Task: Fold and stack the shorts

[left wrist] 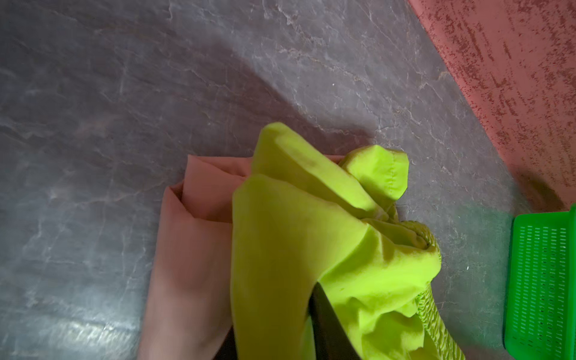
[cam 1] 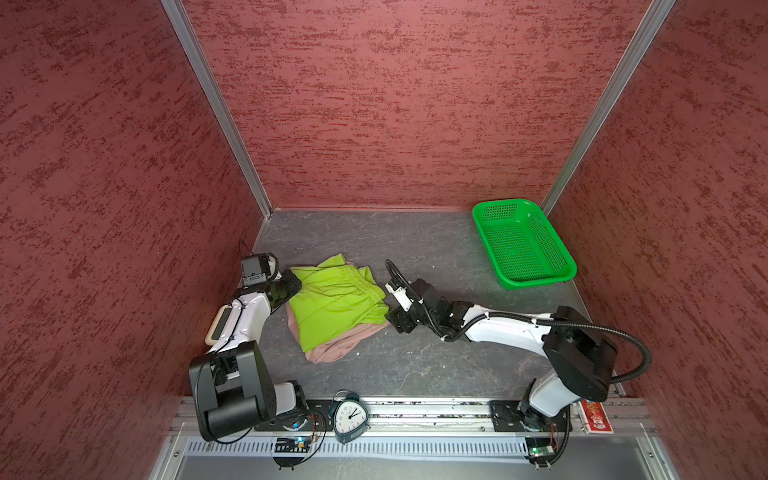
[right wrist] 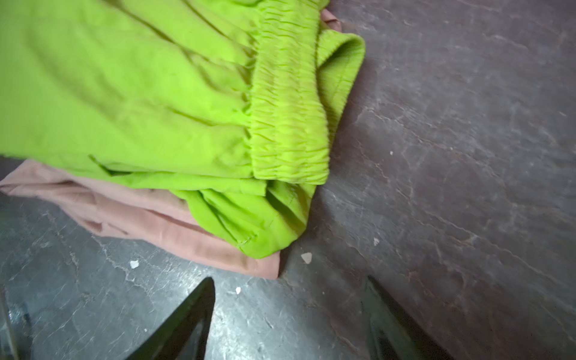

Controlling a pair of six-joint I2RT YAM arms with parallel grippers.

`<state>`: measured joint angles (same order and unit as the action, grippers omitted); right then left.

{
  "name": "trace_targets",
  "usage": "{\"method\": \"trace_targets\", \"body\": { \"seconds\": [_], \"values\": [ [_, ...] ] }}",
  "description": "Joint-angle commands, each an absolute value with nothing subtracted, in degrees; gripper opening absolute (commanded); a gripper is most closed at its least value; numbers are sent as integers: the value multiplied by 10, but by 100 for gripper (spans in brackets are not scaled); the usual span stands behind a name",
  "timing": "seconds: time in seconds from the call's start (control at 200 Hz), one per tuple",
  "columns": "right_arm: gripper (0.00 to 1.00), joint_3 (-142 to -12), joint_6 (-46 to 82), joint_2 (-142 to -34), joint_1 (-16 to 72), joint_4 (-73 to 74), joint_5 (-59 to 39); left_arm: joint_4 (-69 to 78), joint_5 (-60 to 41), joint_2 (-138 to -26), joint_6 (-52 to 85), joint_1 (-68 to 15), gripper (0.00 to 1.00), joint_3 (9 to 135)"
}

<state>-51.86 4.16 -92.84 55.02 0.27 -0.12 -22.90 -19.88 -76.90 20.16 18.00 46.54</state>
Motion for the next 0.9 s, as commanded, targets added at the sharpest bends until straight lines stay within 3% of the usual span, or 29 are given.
{"method": "trace_targets", "body": {
  "seconds": [0.0,0.286,0.571,0.656,0.791,0.892],
  "values": [
    [78,-535,-41,-923,589,36,17,-204,-223,-804,208,181,28,501],
    [87,-653,-152,-1067,668,93,98,-252,-245,-866,188,180,28,542],
    [82,-730,-185,-1148,668,115,115,-262,-265,-871,184,179,28,545],
    [67,-755,-193,-1176,668,111,121,-270,-266,-870,185,179,28,549],
    [1,-777,-190,-1194,662,89,83,-285,-245,-860,178,180,28,553],
    [0,-767,-175,-1168,653,53,9,-297,-220,-846,172,180,28,561]
  ]
}}
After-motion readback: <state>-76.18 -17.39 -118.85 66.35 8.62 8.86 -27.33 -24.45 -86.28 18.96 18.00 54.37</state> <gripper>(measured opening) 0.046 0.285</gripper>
